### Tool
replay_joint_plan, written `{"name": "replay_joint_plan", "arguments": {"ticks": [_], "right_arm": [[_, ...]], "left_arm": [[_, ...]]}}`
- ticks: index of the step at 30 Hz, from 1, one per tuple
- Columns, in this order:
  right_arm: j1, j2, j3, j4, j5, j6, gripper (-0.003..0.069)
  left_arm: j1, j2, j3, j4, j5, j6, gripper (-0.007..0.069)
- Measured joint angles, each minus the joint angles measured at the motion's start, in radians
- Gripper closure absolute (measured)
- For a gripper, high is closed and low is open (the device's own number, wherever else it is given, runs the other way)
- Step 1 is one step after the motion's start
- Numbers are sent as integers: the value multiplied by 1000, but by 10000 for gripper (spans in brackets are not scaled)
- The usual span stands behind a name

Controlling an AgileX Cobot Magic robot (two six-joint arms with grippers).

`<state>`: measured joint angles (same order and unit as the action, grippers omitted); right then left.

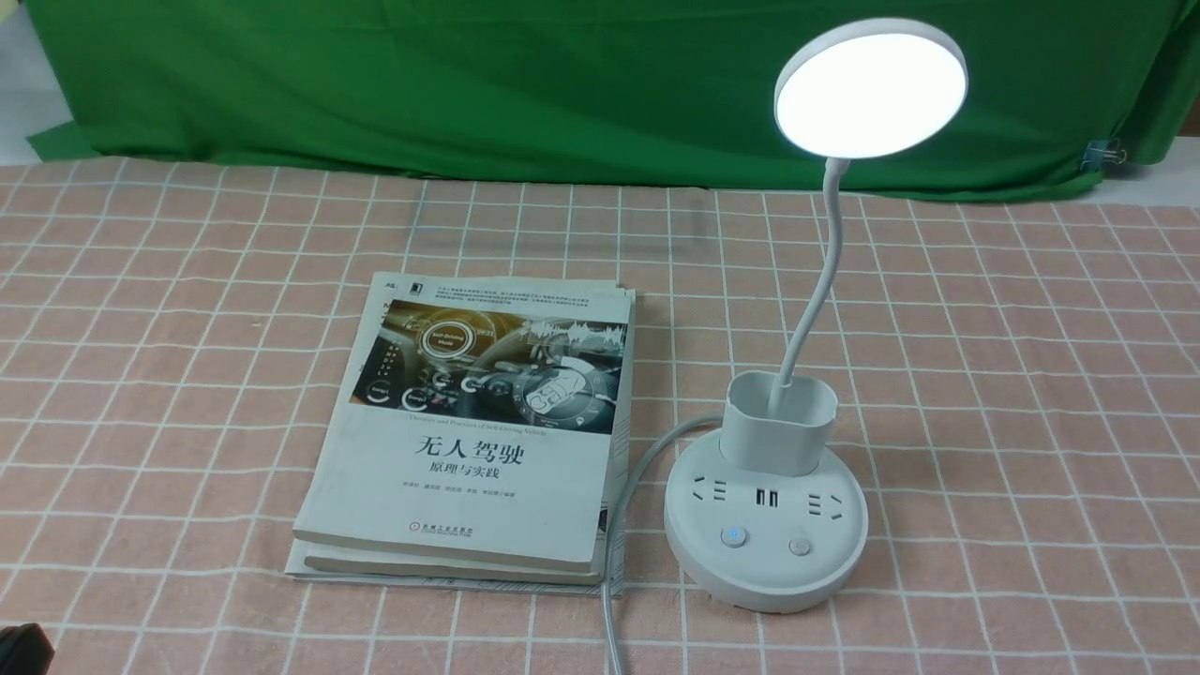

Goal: Turn off the table lamp on the pink coffee tablecloth by hand.
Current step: 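Press the power button on the lamp base to turn the lamp off with the right gripper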

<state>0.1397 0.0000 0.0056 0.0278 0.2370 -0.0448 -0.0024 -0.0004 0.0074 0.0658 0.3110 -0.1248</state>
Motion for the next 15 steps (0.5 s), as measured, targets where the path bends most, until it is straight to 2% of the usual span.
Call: {"name": "replay_joint_plan", "arguments": {"ticks": [15], "right_arm": [[0, 0, 0, 0, -11, 0, 420]], "left_arm": [[0, 0, 0, 0, 0, 0, 618]]}}
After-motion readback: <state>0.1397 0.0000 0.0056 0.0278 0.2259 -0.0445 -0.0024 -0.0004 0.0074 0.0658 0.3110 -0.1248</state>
